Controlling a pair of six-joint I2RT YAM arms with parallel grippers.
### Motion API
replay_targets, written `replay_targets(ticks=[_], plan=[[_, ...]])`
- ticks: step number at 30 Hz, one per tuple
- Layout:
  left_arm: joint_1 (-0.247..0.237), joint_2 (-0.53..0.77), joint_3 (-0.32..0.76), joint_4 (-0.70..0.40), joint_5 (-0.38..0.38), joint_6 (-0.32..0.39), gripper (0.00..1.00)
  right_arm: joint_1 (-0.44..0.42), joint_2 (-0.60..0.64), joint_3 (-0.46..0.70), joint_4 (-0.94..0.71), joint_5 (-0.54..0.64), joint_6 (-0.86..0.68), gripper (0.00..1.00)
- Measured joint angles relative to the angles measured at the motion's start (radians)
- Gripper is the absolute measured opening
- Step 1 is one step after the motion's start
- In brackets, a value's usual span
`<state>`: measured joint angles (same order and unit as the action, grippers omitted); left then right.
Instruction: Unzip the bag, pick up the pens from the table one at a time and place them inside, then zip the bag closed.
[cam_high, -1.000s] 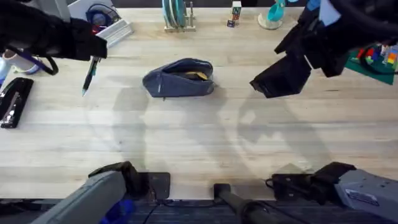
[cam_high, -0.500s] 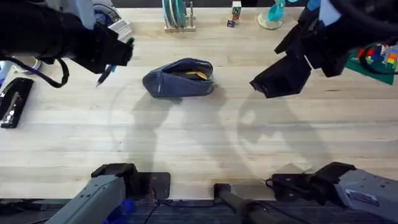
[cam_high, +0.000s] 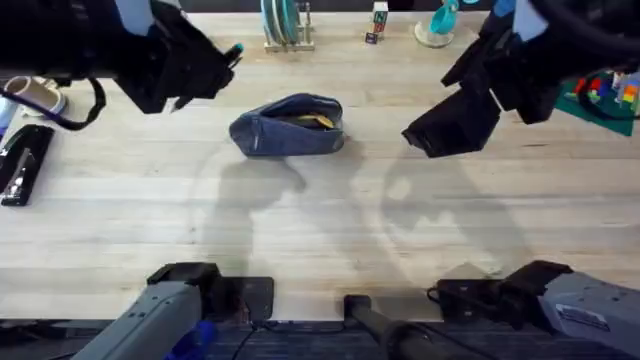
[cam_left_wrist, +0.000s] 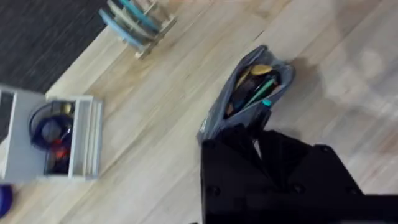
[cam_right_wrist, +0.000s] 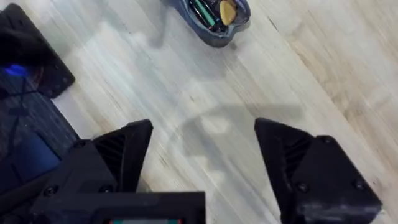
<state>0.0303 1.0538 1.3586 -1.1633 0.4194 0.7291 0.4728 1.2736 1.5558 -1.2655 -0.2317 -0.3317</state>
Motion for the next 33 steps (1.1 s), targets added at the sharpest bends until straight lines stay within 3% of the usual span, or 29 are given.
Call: replay_targets(ticks=[16,21,33], plan=[[0.000,0.032,0.000,0.007,0.321,0.225,0.041,0.000,0.000,0.000,0.000,0.000,0.000,0.995],[0.000,0.067,0.000,0.014,0.354,0.264,0.041,0.000,0.000,0.000,0.000,0.000,0.000,0.996],[0.000,0.151,0.000,0.044,0.416,0.282,0.041,0.000,0.000,0.000,0.000,0.000,0.000,0.996]])
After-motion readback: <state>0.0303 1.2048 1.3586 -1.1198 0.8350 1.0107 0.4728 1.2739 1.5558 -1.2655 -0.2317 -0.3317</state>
